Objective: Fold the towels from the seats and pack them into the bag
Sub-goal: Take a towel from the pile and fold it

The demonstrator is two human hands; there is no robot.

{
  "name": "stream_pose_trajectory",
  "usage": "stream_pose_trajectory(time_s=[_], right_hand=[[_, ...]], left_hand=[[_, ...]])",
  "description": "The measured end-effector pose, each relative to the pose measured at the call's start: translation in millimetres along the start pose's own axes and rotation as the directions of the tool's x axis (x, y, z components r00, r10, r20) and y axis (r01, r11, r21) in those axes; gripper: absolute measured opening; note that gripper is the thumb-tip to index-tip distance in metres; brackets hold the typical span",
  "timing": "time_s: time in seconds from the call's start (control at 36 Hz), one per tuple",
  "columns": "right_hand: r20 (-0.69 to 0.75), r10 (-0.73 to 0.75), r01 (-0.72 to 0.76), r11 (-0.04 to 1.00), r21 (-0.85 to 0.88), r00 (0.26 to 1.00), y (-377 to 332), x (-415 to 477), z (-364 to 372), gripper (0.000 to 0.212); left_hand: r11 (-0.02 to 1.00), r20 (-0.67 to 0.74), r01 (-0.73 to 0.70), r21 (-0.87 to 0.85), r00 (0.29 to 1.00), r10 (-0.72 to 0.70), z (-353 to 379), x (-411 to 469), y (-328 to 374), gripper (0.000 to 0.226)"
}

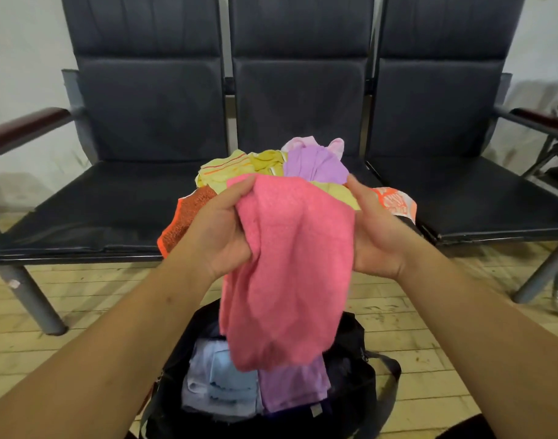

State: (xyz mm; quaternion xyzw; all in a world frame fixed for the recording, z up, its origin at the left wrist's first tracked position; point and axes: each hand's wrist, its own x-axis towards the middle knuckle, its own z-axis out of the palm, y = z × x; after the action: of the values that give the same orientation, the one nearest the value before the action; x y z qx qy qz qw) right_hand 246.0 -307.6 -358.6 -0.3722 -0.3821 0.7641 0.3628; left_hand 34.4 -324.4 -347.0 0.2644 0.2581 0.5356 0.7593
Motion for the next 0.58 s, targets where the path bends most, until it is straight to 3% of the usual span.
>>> stream_pose_trajectory(time_s=[0.08, 0.14, 0.25, 0.39, 0.58], right_hand=[[0.044, -0.034, 0.036, 0.998, -0.058, 0.998, 8.6, 0.6, 3.3, 0.041], [0.048, -0.097, 0.097, 0.995, -0.009, 0.994, 8.3, 3.2, 4.9, 0.037], [-0.033, -0.204, 0.206, 0.977, 0.058, 0.978, 1.1, 8.8, 5.4, 0.048], [-0.131, -0.27, 0.268, 0.963, -0.034, 0.954, -0.4, 16.1, -1.0, 0.05], [-0.217, -0.319, 0.291, 0.945, -0.151, 0.922, -3.8, 12.3, 2.7, 0.045]], left_hand=[[1.0, 0.005, 0.016, 0.011, 1.0, -0.016, -3.8, -1.2, 5.0, 0.04], [0.996, 0.012, 0.001, 0.086, 1.0, -0.003, -8.9, -1.2, 9.5, 0.046], [0.942, 0.069, -0.011, 0.334, 0.998, -0.013, -24.4, 1.4, 16.9, 0.094], [0.856, -0.015, 0.001, 0.517, 1.0, 0.007, -27.8, -2.6, 20.5, 0.038], [0.737, -0.159, 0.017, 0.676, 0.98, 0.123, -32.8, 0.8, 22.0, 0.034]])
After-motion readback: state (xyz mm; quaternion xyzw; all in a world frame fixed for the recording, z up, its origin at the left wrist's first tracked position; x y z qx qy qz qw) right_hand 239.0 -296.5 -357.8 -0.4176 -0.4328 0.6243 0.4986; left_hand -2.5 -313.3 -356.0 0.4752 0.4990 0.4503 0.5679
